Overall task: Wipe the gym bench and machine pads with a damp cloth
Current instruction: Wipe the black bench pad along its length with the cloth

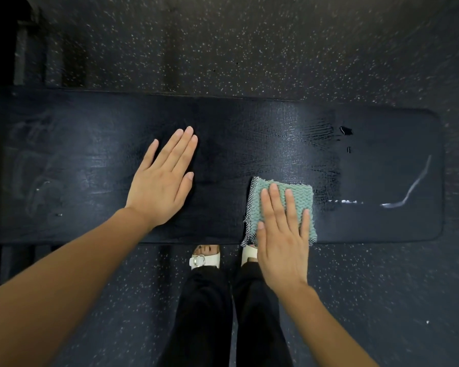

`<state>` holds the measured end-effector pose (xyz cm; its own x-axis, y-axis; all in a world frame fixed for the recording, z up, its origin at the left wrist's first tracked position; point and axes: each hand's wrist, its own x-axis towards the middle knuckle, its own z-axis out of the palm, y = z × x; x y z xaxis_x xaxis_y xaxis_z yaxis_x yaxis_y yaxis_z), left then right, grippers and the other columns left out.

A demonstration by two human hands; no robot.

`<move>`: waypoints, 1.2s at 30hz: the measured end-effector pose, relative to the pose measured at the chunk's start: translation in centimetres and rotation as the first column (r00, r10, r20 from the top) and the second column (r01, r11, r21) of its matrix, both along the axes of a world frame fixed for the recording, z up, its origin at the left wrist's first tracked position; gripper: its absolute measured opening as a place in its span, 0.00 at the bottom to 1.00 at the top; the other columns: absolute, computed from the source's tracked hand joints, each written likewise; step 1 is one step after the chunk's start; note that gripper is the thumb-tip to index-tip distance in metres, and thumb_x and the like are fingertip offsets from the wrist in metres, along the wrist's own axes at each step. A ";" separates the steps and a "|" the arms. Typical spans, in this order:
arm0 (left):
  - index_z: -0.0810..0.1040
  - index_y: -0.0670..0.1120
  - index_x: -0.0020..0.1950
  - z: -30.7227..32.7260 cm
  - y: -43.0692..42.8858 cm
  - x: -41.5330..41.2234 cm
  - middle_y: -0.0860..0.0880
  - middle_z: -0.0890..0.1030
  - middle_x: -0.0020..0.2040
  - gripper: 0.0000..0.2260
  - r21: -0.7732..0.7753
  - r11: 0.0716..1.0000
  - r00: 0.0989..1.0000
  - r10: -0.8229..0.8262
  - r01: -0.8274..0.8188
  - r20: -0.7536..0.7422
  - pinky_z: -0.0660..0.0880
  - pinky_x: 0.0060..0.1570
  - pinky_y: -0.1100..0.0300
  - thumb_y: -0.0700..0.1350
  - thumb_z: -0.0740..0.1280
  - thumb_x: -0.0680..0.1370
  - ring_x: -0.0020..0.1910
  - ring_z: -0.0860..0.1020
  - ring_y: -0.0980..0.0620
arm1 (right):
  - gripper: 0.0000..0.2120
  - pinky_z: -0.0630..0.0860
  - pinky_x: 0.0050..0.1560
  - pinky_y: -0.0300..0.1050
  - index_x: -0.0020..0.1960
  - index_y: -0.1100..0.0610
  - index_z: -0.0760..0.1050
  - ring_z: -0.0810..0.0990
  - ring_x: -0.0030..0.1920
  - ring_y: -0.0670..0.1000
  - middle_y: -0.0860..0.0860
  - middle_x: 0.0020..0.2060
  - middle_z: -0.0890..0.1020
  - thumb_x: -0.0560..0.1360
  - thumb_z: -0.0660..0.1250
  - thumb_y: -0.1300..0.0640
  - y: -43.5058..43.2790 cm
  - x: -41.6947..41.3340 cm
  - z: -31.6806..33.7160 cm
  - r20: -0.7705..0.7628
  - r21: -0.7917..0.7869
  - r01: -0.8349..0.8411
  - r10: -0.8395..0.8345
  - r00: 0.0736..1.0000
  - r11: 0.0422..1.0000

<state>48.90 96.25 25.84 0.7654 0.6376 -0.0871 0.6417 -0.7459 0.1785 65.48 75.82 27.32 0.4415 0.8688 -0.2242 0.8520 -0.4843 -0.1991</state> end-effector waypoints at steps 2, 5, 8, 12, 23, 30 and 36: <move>0.52 0.43 0.81 0.0 0.0 0.0 0.48 0.52 0.82 0.26 0.007 1.000 1.000 -0.007 0.007 -0.005 0.49 0.78 0.47 0.50 0.46 0.83 0.80 0.51 0.50 | 0.26 0.45 0.76 0.60 0.81 0.51 0.49 0.47 0.80 0.52 0.46 0.80 0.51 0.83 0.45 0.51 0.9 -1.4 -0.1 -0.003 0.013 0.067 -0.067 0.998 0.998; 0.52 0.43 0.81 -0.1 0.1 0.0 0.48 0.52 0.82 0.26 0.009 1.000 1.000 -0.011 0.012 -0.016 0.50 0.77 0.47 0.50 0.46 0.83 0.80 0.51 0.50 | 0.26 0.47 0.76 0.61 0.81 0.51 0.48 0.48 0.80 0.55 0.47 0.80 0.52 0.83 0.45 0.51 2.4 -3.5 -0.2 -0.004 0.004 0.098 -0.098 0.995 0.995; 0.52 0.43 0.81 0.0 0.1 0.1 0.48 0.51 0.82 0.26 0.010 1.000 1.000 -0.013 0.014 -0.022 0.49 0.77 0.47 0.50 0.46 0.83 0.80 0.51 0.50 | 0.27 0.47 0.76 0.63 0.81 0.52 0.49 0.50 0.79 0.56 0.48 0.80 0.52 0.82 0.45 0.49 4.4 -6.0 0.1 -0.002 -0.015 0.009 -0.010 1.000 1.000; 0.52 0.43 0.81 0.0 0.1 0.0 0.47 0.51 0.82 0.26 0.006 1.000 1.000 -0.018 0.018 -0.026 0.48 0.77 0.48 0.50 0.46 0.83 0.80 0.51 0.50 | 0.28 0.46 0.76 0.61 0.81 0.51 0.50 0.49 0.80 0.54 0.46 0.80 0.51 0.82 0.47 0.49 5.5 -7.6 0.2 -0.046 -0.014 -0.122 0.121 0.992 0.992; 0.53 0.42 0.81 0.1 -0.5 0.6 0.47 0.52 0.82 0.27 0.008 0.999 0.999 0.031 -0.031 -0.029 0.47 0.78 0.46 0.49 0.47 0.83 0.80 0.50 0.49 | 0.26 0.48 0.76 0.56 0.81 0.51 0.51 0.49 0.80 0.50 0.46 0.80 0.52 0.83 0.44 0.51 0.8 3.1 0.4 0.021 -0.044 -0.171 0.173 0.985 0.984; 0.53 0.41 0.81 0.3 -1.1 1.6 0.46 0.51 0.81 0.27 0.000 0.998 0.997 0.063 -0.063 -0.039 0.45 0.78 0.48 0.49 0.47 0.83 0.81 0.49 0.48 | 0.26 0.47 0.77 0.57 0.81 0.51 0.50 0.47 0.80 0.50 0.46 0.80 0.51 0.83 0.44 0.51 -0.8 7.4 0.1 0.036 -0.038 -0.019 0.021 0.999 0.999; 0.53 0.41 0.81 0.5 -1.5 2.9 0.46 0.52 0.81 0.27 -0.011 0.998 0.998 0.059 -0.059 -0.022 0.45 0.78 0.48 0.49 0.47 0.83 0.81 0.49 0.48 | 0.27 0.44 0.77 0.62 0.81 0.52 0.49 0.47 0.80 0.55 0.47 0.80 0.51 0.82 0.45 0.51 2.5 2.6 0.0 -0.012 -0.003 0.017 -0.017 1.000 1.000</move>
<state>51.75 94.77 26.33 0.7246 0.6802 -0.1107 0.6880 -0.7049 0.1723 68.12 78.35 27.30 0.4531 0.8607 -0.2322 0.8412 -0.4990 -0.2083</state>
